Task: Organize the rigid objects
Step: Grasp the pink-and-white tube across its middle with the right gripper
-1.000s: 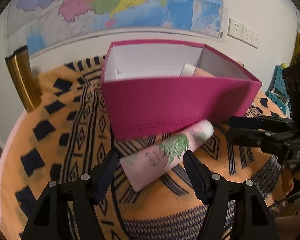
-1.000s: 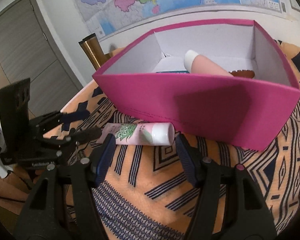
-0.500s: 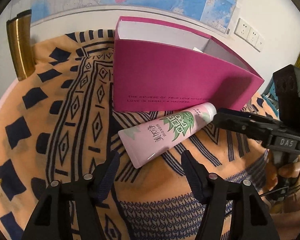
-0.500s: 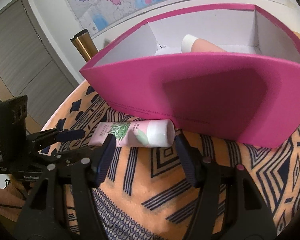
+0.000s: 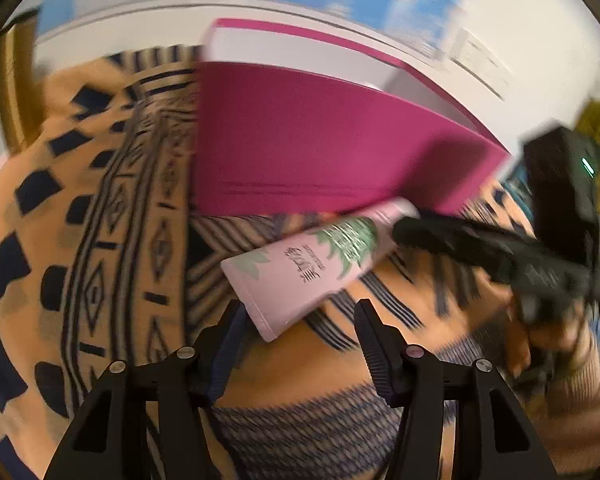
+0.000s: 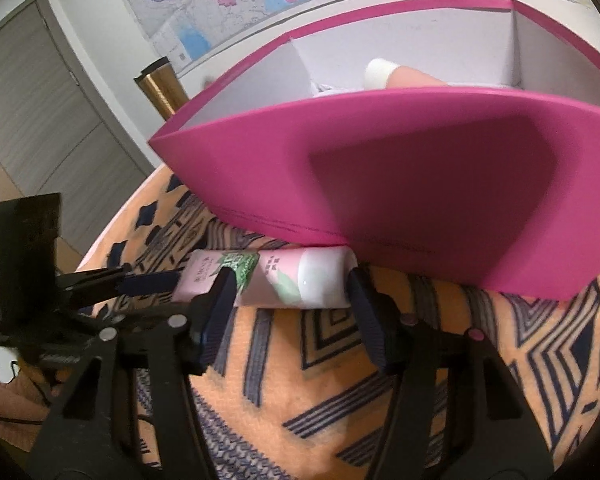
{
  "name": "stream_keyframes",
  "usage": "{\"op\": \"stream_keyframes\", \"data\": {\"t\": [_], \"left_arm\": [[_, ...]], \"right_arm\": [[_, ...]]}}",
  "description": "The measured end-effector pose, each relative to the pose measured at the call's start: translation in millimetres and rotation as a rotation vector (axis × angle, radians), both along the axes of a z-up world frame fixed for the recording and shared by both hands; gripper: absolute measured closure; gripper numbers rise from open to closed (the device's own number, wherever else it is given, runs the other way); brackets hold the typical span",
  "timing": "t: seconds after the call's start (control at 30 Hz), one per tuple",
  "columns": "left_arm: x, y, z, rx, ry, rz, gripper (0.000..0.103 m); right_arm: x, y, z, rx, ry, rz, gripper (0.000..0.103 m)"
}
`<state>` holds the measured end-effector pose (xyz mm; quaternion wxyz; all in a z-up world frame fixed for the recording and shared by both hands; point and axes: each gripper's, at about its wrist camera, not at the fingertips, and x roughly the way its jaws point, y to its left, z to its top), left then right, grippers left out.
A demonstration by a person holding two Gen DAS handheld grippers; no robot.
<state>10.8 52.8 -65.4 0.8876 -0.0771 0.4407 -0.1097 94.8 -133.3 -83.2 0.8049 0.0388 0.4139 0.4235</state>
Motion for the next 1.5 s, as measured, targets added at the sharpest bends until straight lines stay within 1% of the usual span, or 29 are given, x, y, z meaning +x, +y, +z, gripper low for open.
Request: {"op": "stream_keyframes", "data": {"t": [0.03,0.1,0.13,0.17,0.2,0.23,0.3,0.4,0.5,0.57,0.63,0.7,0.73,0.77,0.9,1.0,1.1,1.2,1.3,1.37,1.43,1.5], "left_arm": [[-3.1,-4.6,0.3,-0.002,-0.001,-0.032,0.046],[-11.8,-22.4,0.1,-0.061,0.012,-0.153,0.046],[-16.3,-33.0,0.2,-0.057,0.01,-0.204,0.046],[-21.8,-44.4,0.9,-0.018,-0.004,-0.243,0.046],[-26.1,-52.5,2.4,0.025,-0.02,-0.261,0.046],[-26.9,-53.4,4.0,0.034,-0.027,-0.263,0.046],[-24.4,-44.9,9.9,0.041,-0.052,-0.232,0.046],[-9.2,-19.5,17.8,0.086,-0.084,-0.126,0.046],[12.5,-1.0,19.2,0.111,-0.086,-0.066,0.046],[24.5,5.1,17.1,0.115,-0.081,-0.069,0.046],[34.0,6.9,11.8,0.087,-0.055,-0.096,0.046],[44.4,3.8,2.7,0.088,-0.018,-0.111,0.046],[45.7,2.8,0.6,0.081,-0.014,-0.138,0.046],[45.0,2.7,0.5,0.056,-0.014,-0.167,0.046],[31.9,-4.7,-1.2,0.036,0.009,-0.234,0.046],[14.1,-24.1,-5.1,0.014,0.026,-0.313,0.046],[-0.7,-48.9,-4.4,0.012,0.021,-0.4,0.046],[-7.1,-70.1,-2.3,-0.024,0.02,-0.463,0.046],[-8.4,-87.4,-1.5,-0.047,0.015,-0.503,0.046],[-7.4,-93.2,0.5,-0.05,0.006,-0.508,0.046],[-6.4,-91.6,2.9,-0.043,-0.007,-0.489,0.046],[-4.7,-83.5,7.0,-0.024,-0.025,-0.448,0.046]], "right_arm": [[1.4,-2.2,-0.2,-0.003,0.001,-0.005,0.042],[5.2,-7.1,-1.1,0.006,0.014,-0.008,0.042],[6.7,-8.5,-1.6,0.02,0.027,-0.005,0.042],[7.0,-8.6,-1.8,0.02,0.031,-0.006,0.042],[6.1,-7.9,-1.7,0.007,0.021,-0.008,0.042],[5.4,-8.2,-1.2,-0.007,0.011,-0.017,0.042],[5.2,-13.2,-0.6,-0.002,0.015,-0.024,0.042],[1.2,-23.1,0.1,0.002,0.018,-0.036,0.042],[-4.7,-29.3,0.3,0.015,0.028,-0.029,0.042],[-8.9,-29.6,-0.3,0.022,0.032,-0.018,0.042],[-11.7,-28.5,-2.5,0.032,0.046,-0.006,0.042],[-12.0,-26.4,-4.2,0.034,0.054,-0.002,0.042],[-11.8,-25.7,-4.8,0.035,0.056,-0.001,0.043],[-11.6,-25.0,-5.0,0.034,0.056,-0.002,0.043],[-7.2,-21.1,-5.2,0.04,0.059,-0.005,0.043],[-4.3,-17.1,-5.9,0.041,0.062,-0.003,0.043],[-3.3,-11.5,-5.5,0.035,0.058,0.012,0.043],[-3.9,-4.3,-4.3,0.024,0.049,0.033,0.043],[-6.8,5.8,-3.4,0.003,0.036,0.069,0.042],[-10.4,12.0,-2.4,-0.007,0.024,0.101,0.043],[-14.1,13.5,0.4,-0.033,-0.012,0.089,0.042],[-13.6,6.2,2.8,-0.02,-0.011,0.071,0.042]]}}
